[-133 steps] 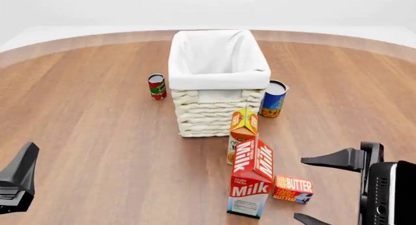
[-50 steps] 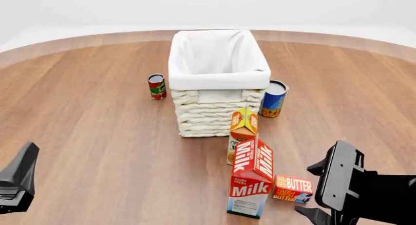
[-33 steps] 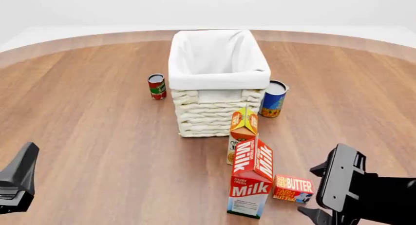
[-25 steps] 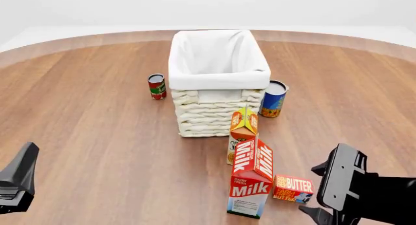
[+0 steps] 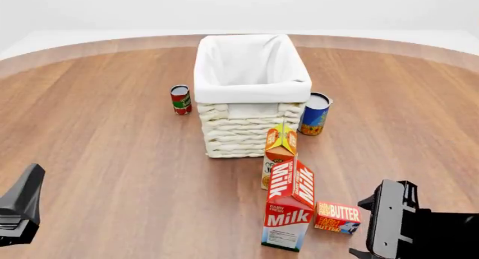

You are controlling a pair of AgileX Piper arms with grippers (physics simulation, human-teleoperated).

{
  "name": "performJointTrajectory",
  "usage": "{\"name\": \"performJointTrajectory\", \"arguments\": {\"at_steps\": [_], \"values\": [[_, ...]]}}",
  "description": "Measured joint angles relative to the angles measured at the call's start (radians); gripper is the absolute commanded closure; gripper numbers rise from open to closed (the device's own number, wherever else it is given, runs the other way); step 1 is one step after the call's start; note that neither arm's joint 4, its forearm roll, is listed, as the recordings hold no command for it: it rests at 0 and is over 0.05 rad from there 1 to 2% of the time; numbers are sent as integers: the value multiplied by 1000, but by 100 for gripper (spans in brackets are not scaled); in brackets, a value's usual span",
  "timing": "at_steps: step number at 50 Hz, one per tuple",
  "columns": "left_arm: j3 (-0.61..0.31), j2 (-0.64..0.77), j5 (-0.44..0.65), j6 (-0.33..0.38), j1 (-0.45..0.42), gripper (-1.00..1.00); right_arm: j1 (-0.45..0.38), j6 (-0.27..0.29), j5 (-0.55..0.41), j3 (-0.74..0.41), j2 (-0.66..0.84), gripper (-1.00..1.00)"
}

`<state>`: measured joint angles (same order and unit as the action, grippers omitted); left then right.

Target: Pick up the butter and put it in the basket.

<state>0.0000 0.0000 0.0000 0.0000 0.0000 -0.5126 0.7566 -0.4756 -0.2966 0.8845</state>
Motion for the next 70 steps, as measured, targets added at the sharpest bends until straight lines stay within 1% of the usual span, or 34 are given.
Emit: {"name": "performJointTrajectory", "arguments": {"at_steps": [10,30,38,47,57,63,70], "values": [[0,0,0,0,0,-100,-12,33,-6,12,-10,-100],[0,0,0,0,0,-100,24,119,-42,11,-43,-100],[0,0,0,0,0,-100,40,146,-32,6,-41,-100],[0,0,0,0,0,-100,62,166,22,1,-8,-100],[0,0,0,0,0,-100,82,169,82,-8,31,-100],[0,0,0,0,0,-100,95,156,189,-3,115,-100],[0,0,0,0,0,-100,105,146,263,1,176,-100]]}}
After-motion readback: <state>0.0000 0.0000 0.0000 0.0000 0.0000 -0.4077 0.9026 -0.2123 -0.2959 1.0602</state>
